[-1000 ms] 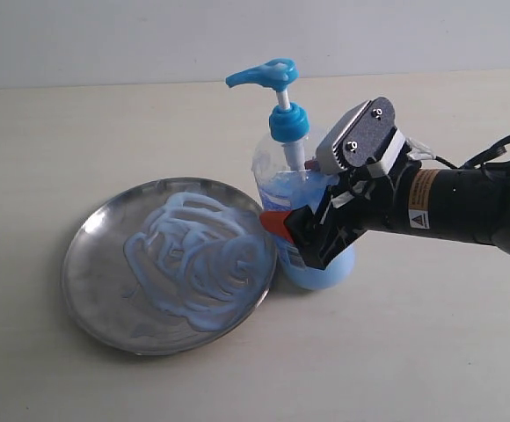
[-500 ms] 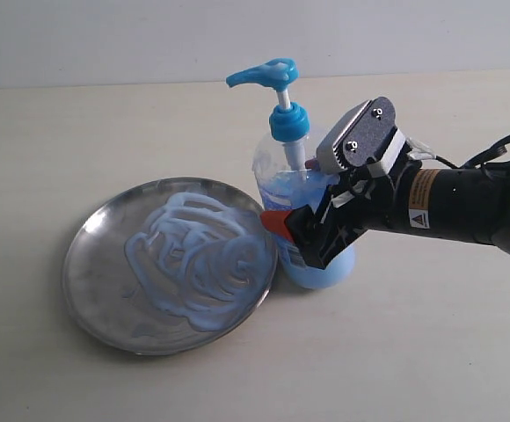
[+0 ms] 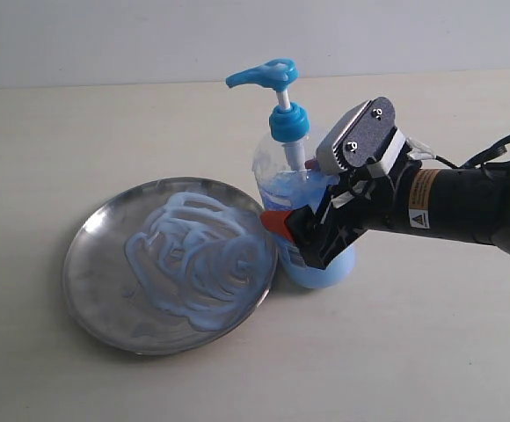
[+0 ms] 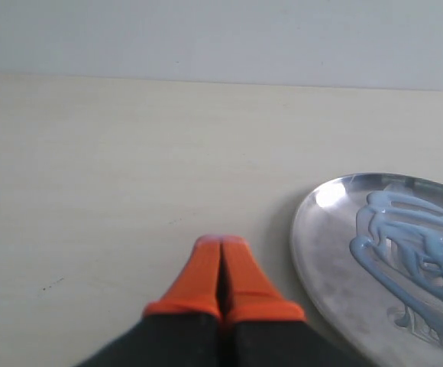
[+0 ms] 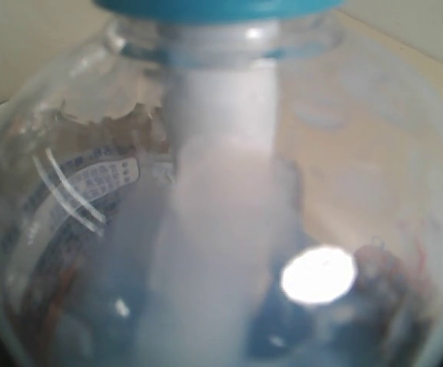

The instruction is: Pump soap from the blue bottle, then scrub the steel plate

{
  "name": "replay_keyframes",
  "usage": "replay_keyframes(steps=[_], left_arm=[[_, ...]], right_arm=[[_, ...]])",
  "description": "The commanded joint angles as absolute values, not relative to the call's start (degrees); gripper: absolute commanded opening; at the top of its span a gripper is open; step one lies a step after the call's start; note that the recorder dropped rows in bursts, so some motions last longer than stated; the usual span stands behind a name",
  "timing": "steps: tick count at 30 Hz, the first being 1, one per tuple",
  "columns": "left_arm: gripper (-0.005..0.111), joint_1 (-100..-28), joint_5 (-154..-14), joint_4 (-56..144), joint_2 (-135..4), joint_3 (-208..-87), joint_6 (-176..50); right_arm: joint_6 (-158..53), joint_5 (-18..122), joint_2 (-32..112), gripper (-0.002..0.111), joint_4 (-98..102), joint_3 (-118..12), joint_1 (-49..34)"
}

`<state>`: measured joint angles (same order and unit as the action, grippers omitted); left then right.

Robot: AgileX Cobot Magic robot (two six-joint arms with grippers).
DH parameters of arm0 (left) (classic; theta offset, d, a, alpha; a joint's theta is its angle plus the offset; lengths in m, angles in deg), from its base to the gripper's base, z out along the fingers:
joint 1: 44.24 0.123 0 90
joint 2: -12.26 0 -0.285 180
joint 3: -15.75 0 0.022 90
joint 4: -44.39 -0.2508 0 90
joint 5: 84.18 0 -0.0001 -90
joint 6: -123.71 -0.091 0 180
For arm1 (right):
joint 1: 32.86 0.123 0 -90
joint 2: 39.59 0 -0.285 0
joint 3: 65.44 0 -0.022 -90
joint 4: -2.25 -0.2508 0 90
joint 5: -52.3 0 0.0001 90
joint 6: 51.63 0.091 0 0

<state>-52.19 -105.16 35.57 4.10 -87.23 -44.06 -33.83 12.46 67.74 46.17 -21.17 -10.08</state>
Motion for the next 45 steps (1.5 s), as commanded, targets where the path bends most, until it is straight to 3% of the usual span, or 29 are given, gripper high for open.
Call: replay_keyframes(steps=[1, 18, 37, 45], left_arm=[[0.000, -52.0, -104.6, 35.6, 4.5, -87.0, -44.1], [0.000, -52.0, -105.0, 35.6, 4.5, -87.0, -44.1], [0.000, -52.4, -105.0, 35.0, -8.9, -99.9, -44.1], [0.000, -57.7, -105.0, 34.7, -13.9, -104.4, -44.1]], right_arm=[[-34.2, 7.6, 67.1, 0.000, 44.6, -22.0, -10.2], [-36.3, 7.5, 67.1, 0.000, 42.8, -22.0, -10.2], [-37.7, 6.5, 67.1, 0.000, 42.8, -22.0, -10.2], [-39.0, 5.4, 67.1, 0.000, 42.8, -22.0, -10.2]])
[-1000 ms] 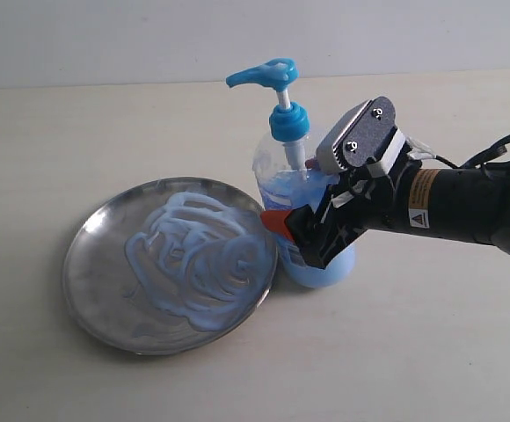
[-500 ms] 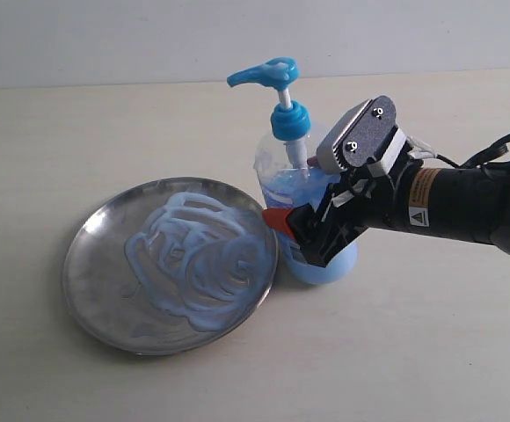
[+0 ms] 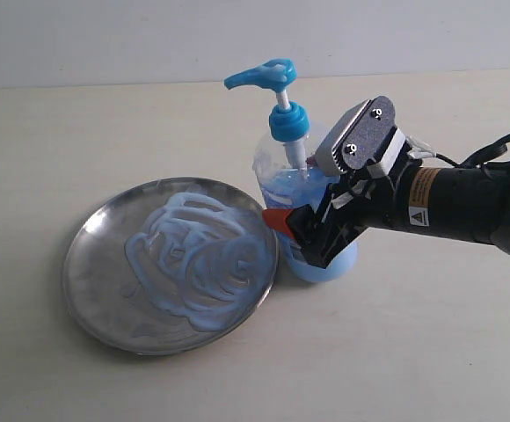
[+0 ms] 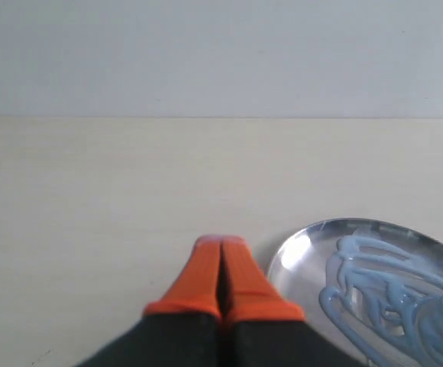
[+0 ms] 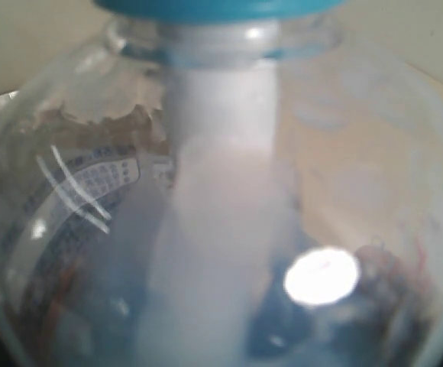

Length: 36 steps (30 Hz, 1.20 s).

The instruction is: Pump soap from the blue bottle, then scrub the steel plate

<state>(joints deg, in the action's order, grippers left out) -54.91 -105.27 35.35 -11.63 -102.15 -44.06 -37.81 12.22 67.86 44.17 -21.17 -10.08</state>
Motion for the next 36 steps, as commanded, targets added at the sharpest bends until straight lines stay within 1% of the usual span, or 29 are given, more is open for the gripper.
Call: replay_keyframes(steps=[1, 13, 20, 36], left_arm=[[0.000, -58.3, -105.0, 34.7, -14.7, -105.0, -44.1], [0.000, -62.8, -105.0, 34.7, -21.7, -112.1, -44.1], [0.000, -66.0, -105.0, 34.6, -25.2, -115.0, -44.1], [0.000, -66.2, -105.0, 34.6, -25.4, -115.0, -44.1]], right_arm=[[-39.0, 5.4, 67.1, 0.000, 42.8, -22.0, -10.2], [-39.2, 5.0, 67.1, 0.000, 41.6, -22.0, -10.2], [-40.1, 4.9, 69.5, 0.000, 41.7, -22.0, -10.2], [-40.1, 4.3, 70.1, 0.000, 42.0, -22.0, -10.2]])
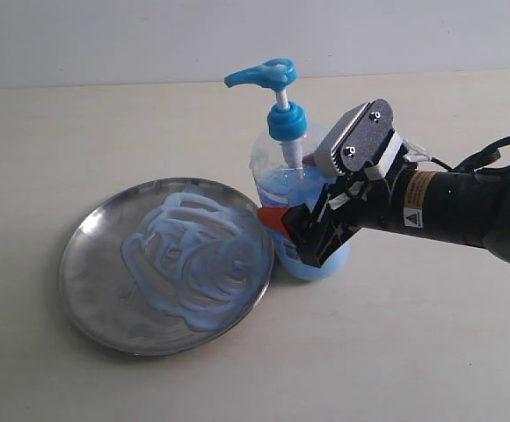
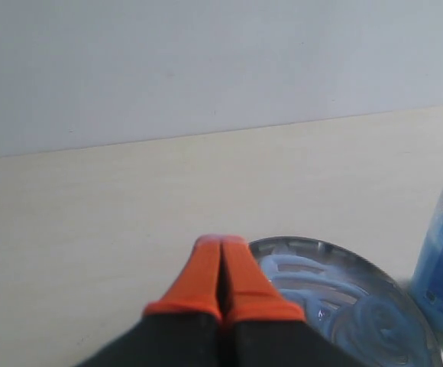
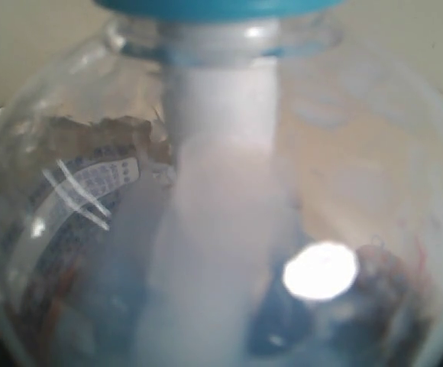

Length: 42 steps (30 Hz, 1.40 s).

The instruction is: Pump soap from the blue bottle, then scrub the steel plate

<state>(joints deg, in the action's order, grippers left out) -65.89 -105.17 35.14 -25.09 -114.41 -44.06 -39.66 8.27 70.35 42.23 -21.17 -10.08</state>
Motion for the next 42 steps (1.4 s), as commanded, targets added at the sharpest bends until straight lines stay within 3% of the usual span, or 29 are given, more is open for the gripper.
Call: replay_keyframes(steps=[1, 19, 24, 42], left_arm=[[0.000, -66.2, -105.0, 34.6, -25.4, -115.0, -44.1], [0.000, -66.2, -103.1, 35.1, -25.5, -115.0, -44.1], [0.000, -66.2, -102.3, 43.7, -28.6, -115.8, -44.1], [0.000, -66.2, -126.7, 75.1, -59.0, -143.9, -72.1]], right_arm=[[-40.1, 4.5, 70.1, 0.000, 42.0, -22.0, -10.2], [-40.1, 5.7, 70.1, 0.000, 42.3, -22.0, -10.2], [-40.1, 5.7, 70.1, 0.000, 42.3, -22.0, -10.2], [-40.1, 5.8, 70.1, 0.000, 42.3, -22.0, -10.2]])
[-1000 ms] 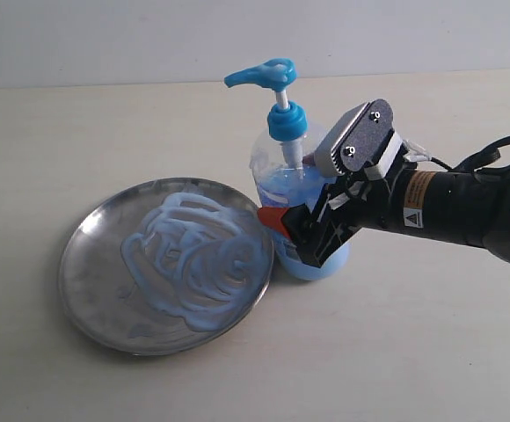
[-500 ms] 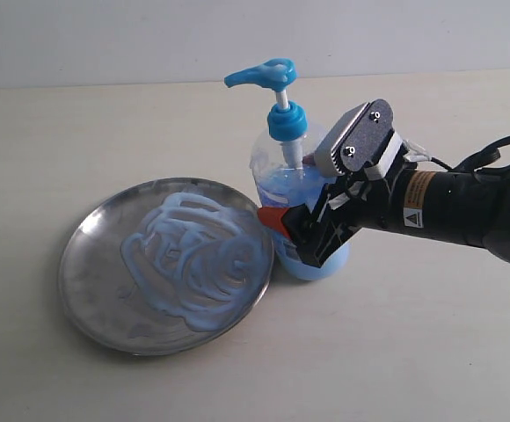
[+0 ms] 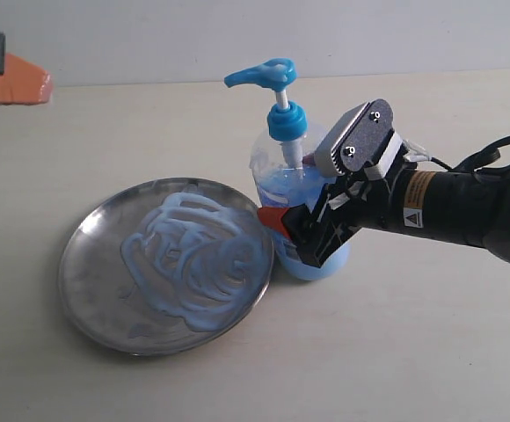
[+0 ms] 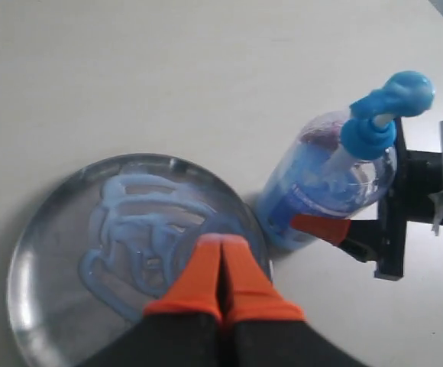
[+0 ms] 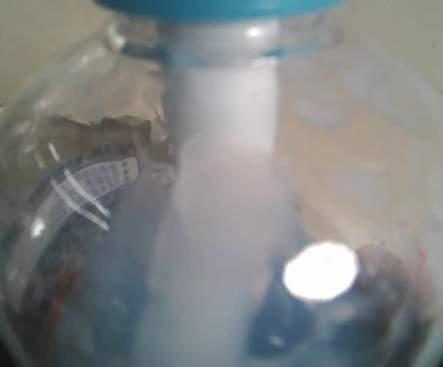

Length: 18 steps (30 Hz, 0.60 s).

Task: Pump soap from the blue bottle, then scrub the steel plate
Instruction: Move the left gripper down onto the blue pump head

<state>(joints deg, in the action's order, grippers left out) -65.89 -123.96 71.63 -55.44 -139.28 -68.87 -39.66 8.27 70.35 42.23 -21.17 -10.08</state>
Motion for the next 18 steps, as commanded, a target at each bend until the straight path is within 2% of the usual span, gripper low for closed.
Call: replay_keyframes(steps=[1, 11, 18], left_arm=[[0.000, -66.2, -127.3, 75.8, -59.8, -144.9, -72.7], [0.000, -66.8, -134.4, 76.8, -69.3, -157.9, -74.0], [0.000, -72.2, -137.9, 76.5, -76.0, -166.1, -74.5]], right_arm=[[-40.1, 5.8, 70.1, 0.000, 42.3, -22.0, -10.2], [-40.1, 5.8, 70.1, 0.000, 42.3, -22.0, -10.2], [-40.1, 5.8, 70.1, 0.000, 42.3, -22.0, -10.2]])
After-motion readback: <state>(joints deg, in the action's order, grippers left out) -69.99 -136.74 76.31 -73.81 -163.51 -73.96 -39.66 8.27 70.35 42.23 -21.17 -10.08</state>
